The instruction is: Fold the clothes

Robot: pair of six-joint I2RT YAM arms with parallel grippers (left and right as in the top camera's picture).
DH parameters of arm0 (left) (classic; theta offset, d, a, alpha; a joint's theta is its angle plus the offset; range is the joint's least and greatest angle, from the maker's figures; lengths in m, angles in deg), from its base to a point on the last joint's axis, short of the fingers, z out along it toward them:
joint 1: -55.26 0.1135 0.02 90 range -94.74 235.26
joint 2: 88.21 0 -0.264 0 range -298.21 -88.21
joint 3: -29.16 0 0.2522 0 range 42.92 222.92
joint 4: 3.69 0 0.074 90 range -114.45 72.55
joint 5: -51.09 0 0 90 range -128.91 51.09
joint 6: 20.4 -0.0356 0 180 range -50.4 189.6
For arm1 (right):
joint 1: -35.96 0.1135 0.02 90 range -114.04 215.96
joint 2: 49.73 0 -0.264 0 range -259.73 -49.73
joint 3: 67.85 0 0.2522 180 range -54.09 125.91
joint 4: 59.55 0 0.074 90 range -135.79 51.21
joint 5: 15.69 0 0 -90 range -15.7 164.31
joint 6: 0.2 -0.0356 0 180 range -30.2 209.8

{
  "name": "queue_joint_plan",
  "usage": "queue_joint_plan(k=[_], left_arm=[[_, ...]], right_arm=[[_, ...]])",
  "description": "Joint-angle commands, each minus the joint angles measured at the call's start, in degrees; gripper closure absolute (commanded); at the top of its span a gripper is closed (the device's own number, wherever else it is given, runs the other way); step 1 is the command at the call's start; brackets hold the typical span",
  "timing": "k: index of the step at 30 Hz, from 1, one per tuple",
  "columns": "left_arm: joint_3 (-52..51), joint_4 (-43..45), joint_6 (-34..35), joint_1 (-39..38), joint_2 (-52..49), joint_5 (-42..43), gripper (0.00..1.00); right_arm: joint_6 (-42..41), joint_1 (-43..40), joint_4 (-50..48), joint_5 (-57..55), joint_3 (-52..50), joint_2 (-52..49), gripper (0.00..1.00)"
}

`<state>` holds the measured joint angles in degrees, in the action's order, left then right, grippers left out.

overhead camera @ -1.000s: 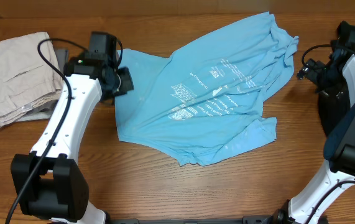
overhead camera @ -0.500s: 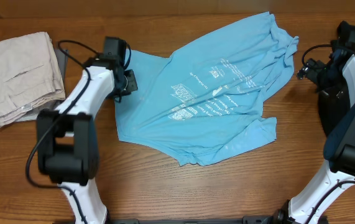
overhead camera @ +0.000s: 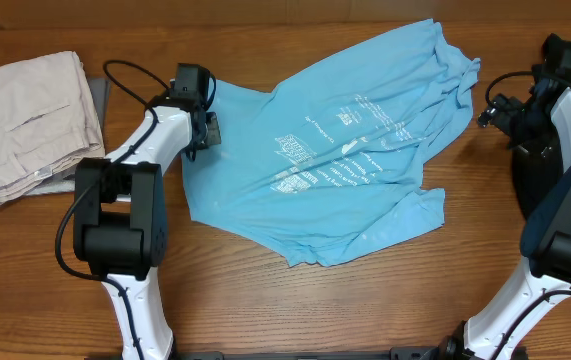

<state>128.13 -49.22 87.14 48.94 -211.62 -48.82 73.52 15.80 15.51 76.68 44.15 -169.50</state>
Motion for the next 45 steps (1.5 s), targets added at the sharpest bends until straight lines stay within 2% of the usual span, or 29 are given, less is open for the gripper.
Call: queue_joint_plan(k=[1,7,13,17,19,22,25,29,34,37,40,42,43,45], left_arm=[[-1.16,3.10,-3.48,3.02,-8.17,-2.67,0.96],[-1.14,13.77,-4.24,6.86,-13.79,-1.86,0.96],[-1.14,27.61,-10.69,9.40,-16.94,7.69,0.94],[1.84,29.40,-11.32,9.33,-15.69,8.07,0.89],[5.40,26.71,-11.34,9.14,-13.97,8.07,0.88],[11.19,20.90,-11.28,8.66,-9.77,8.04,0.76],[16.17,13.88,-10.84,7.85,-4.35,8.07,0.70],[19.50,2.14,-7.39,5.49,4.59,9.33,0.69],[19.50,-15.54,-8.55,-0.04,12.98,19.91,0.69],[19.39,-23.10,-10.36,-4.70,13.33,23.89,0.74],[18.53,-25.66,-12.22,-9.99,11.43,24.81,0.76],[18.47,-26.64,-14.08,-13.94,8.83,25.16,0.69],[18.47,-27.19,-15.91,-15.78,7.45,25.70,0.63],[18.47,-28.72,-20.79,-19.37,4.66,27.50,0.57]], right_arm=[[0.17,0.11,-0.15,-0.17,0.59,0.81,0.00],[0.17,0.11,-0.17,-0.17,0.59,0.81,0.00],[0.20,0.11,-0.17,-0.20,0.59,0.81,0.00],[0.17,0.11,-0.15,-0.17,0.59,0.81,0.00],[0.20,0.11,-0.15,-0.20,0.59,0.81,0.00],[0.17,0.11,-0.17,-0.17,0.59,0.81,0.00],[0.17,0.11,-0.15,-0.17,0.59,0.81,0.00],[0.17,0.11,-0.15,-0.17,0.59,0.81,0.00],[0.17,0.11,-0.15,-0.20,0.59,0.81,0.00],[0.17,0.11,-0.17,-0.17,0.59,0.81,0.00],[0.17,0.11,-0.15,-0.17,0.59,0.81,0.00],[0.17,0.11,-0.15,-0.17,0.59,0.81,0.00],[0.17,0.11,-0.15,-0.20,0.59,0.81,0.00],[0.17,0.11,-0.15,-0.20,0.59,0.81,0.00]])
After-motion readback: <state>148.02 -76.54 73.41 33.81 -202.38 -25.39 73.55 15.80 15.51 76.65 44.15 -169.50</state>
